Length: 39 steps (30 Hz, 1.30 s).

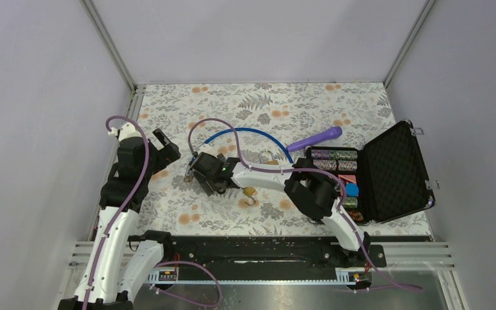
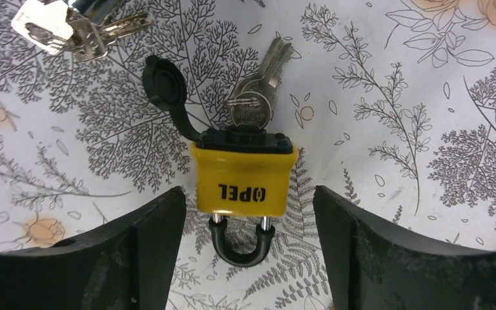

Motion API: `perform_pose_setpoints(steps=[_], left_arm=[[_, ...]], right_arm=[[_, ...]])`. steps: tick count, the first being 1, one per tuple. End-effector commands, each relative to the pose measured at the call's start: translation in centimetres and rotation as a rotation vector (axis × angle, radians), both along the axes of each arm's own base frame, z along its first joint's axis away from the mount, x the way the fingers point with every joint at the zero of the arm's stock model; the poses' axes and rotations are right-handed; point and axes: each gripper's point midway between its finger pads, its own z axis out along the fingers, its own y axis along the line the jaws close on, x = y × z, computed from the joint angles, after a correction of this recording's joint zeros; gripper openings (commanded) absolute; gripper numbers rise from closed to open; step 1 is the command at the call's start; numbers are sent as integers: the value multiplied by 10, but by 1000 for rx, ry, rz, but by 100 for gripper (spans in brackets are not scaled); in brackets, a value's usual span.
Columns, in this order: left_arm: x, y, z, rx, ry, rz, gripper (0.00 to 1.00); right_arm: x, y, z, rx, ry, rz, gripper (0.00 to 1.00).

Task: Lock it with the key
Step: Pick up the lock from the center of the board.

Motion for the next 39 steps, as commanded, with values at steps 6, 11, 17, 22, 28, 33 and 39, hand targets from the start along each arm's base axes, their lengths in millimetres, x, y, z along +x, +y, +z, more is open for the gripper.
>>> perform_pose_setpoints(steps=[6, 11, 17, 22, 28, 33, 39], left_arm=[[4, 3, 25, -19, -65, 30, 99], [6, 1, 25, -25, -59, 22, 99], [12, -17, 22, -81, -41, -54, 99], [15, -60, 16, -178, 1, -282, 99], [-3, -131, 9, -380, 64, -703, 98], [-20, -162, 8, -442, 79, -876, 98], [-44, -195, 12, -508, 72, -1051, 99]], right_arm=[[16, 7, 1, -13, -54, -26, 58], [20, -2, 21, 36, -85, -45, 27], [22, -27, 84, 165, -150, 39, 25], [0, -48, 129, 244, -197, 257, 30], [-32, -62, 169, 316, -265, 471, 34], [-47, -70, 195, 375, -297, 530, 38], [-65, -75, 211, 410, -305, 622, 39]])
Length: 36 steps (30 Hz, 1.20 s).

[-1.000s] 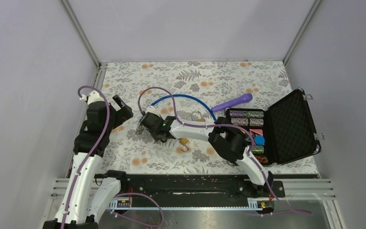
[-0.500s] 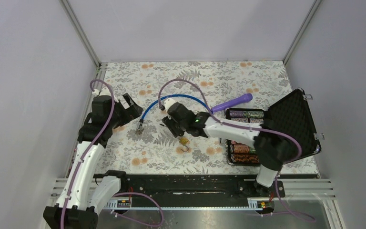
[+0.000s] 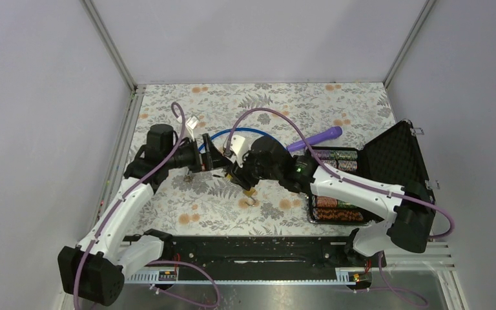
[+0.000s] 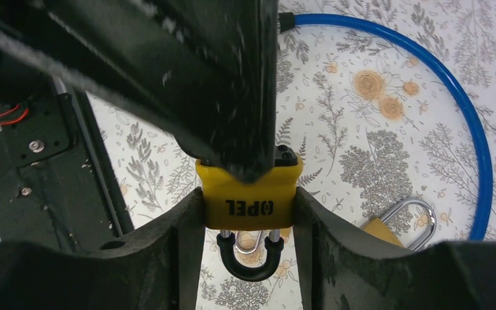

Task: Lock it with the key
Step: Lock the lock.

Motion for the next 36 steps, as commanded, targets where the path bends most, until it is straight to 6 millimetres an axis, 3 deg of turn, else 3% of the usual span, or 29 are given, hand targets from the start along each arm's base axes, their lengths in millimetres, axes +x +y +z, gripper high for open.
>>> perform_pose_setpoints(steps=[1, 12, 18, 25, 28, 32, 36], left_arm=[[-19, -28, 19, -125, -70, -176, 99], [-37, -44, 18, -233, -54, -282, 87], [-36, -51, 13, -289, -8, -302, 69], [-42, -56, 7, -282, 13, -330, 61], [-46, -57, 5, -278, 24, -349, 61], [-49, -55, -5, -221, 54, -352, 68], [-50, -57, -9, -212, 71, -354, 64]], right_arm=[[-16, 4, 41, 101, -74, 118, 40], [-24, -6, 53, 114, -154, 186, 40], [-29, -10, 52, 79, -185, 247, 41], [-31, -9, 49, 38, -182, 283, 41], [-31, -9, 49, 28, -183, 285, 41], [-30, -9, 51, 29, -187, 288, 41], [-31, -9, 53, 33, -191, 293, 42]])
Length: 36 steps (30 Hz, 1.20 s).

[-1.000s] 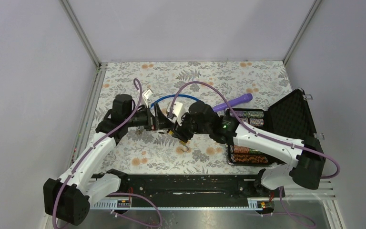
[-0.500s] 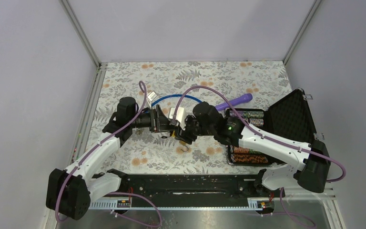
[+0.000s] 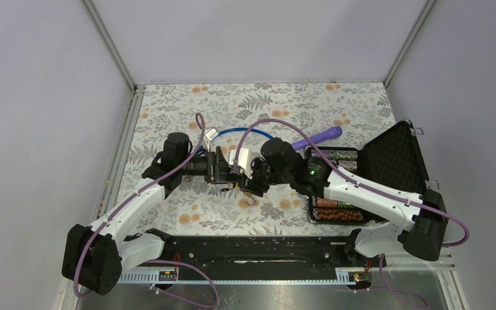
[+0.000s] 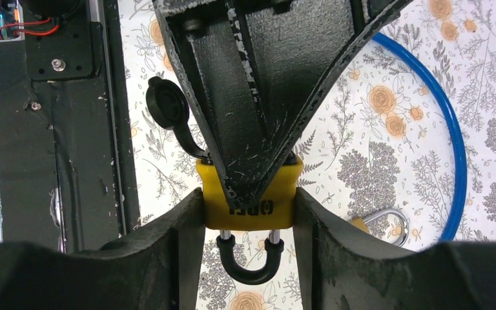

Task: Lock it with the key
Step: Lock the lock.

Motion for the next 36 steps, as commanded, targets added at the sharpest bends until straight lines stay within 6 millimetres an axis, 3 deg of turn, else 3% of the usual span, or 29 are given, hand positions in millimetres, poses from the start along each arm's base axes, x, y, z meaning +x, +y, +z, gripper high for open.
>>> perform_pose_setpoints(steps=[1, 9, 13, 16, 21, 23, 27, 31, 36], left_arm=[[0, -4, 8, 1, -49, -34, 62], [-6, -9, 13, -10, -49, -68, 37], [-7, -10, 18, -23, -49, -78, 2], [-3, -12, 24, -37, -60, -59, 0], [20, -8, 39, -56, -84, 31, 0], [32, -4, 46, -68, -111, 70, 0], [49, 5, 59, -69, -163, 127, 0], [52, 7, 75, -80, -234, 126, 0], [46, 9, 100, -98, -333, 108, 0]], right_arm=[[3, 15, 40, 100, -65, 35, 42], [5, 17, 37, 92, -62, 29, 42], [11, 18, 34, 80, -61, 0, 42], [21, 16, 29, 64, -55, -71, 49], [24, 3, 22, 50, -46, -141, 84], [22, -6, 20, 49, -48, -159, 93], [18, -28, 29, 135, 15, -225, 95], [21, -41, 48, 307, 235, -330, 93], [17, -24, 87, 567, 451, -329, 91]])
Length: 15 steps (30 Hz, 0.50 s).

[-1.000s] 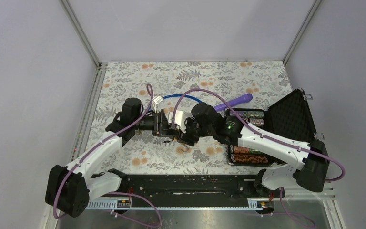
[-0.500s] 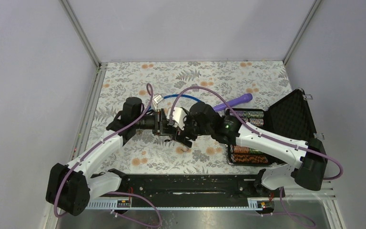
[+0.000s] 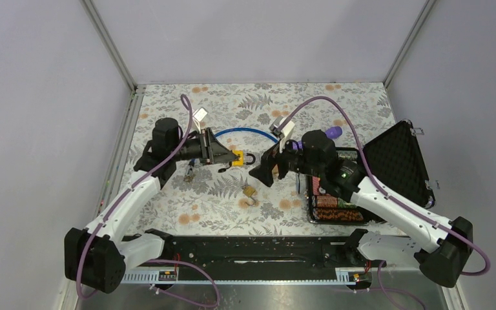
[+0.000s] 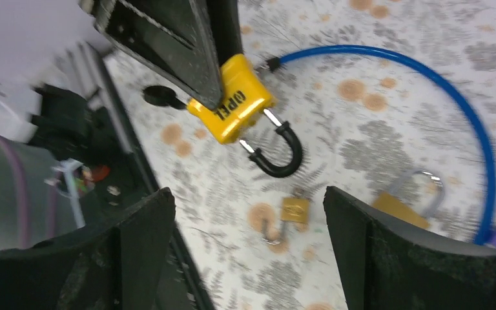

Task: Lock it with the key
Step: Lock the lock.

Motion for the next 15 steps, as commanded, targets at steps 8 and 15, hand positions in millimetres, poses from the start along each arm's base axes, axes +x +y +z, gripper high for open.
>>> perform_pose_setpoints(steps=[8, 15], left_arm=[[-34, 6, 104, -74, -447, -133, 0], [-53, 10, 129, -95, -544, -167, 0]], right_arm=[[-19, 30, 102, 578, 286, 28, 95], [-8, 13, 107, 613, 248, -63, 91]])
